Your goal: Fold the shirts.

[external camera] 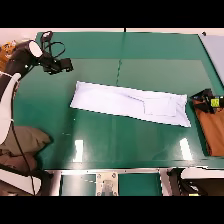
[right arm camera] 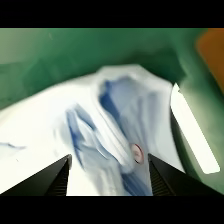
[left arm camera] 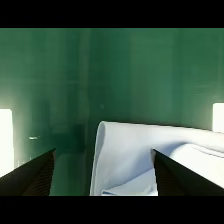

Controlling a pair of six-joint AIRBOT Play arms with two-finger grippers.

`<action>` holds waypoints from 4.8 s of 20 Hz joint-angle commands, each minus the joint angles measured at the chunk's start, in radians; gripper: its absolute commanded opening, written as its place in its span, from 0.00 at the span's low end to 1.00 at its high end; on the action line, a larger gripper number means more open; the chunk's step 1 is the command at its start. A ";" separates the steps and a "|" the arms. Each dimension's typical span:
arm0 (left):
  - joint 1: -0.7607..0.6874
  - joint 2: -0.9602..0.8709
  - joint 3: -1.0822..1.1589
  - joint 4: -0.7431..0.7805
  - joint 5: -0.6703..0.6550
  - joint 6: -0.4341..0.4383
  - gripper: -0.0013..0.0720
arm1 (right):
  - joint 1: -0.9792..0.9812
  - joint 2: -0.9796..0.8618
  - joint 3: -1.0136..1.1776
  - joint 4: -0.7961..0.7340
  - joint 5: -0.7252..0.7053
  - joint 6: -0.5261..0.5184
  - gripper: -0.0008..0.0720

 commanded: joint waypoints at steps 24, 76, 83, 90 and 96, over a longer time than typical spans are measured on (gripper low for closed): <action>0.021 0.000 0.015 -0.128 -0.106 0.052 0.93 | -0.053 -0.287 0.275 0.122 0.214 -0.335 0.98; -0.559 -0.384 0.032 -0.785 0.163 0.381 0.05 | 0.546 -0.042 0.674 0.100 0.406 0.190 0.03; -0.233 -0.340 0.355 -0.653 -0.432 0.351 0.04 | 0.648 -0.042 0.674 0.179 0.340 0.264 0.03; 0.053 -0.135 0.415 -0.289 -0.501 0.314 0.04 | 1.025 -0.148 0.624 0.178 -0.071 0.317 0.04; 0.132 -0.080 0.406 -0.141 -0.523 0.318 0.05 | 1.382 -0.469 0.641 0.379 -0.673 0.242 0.29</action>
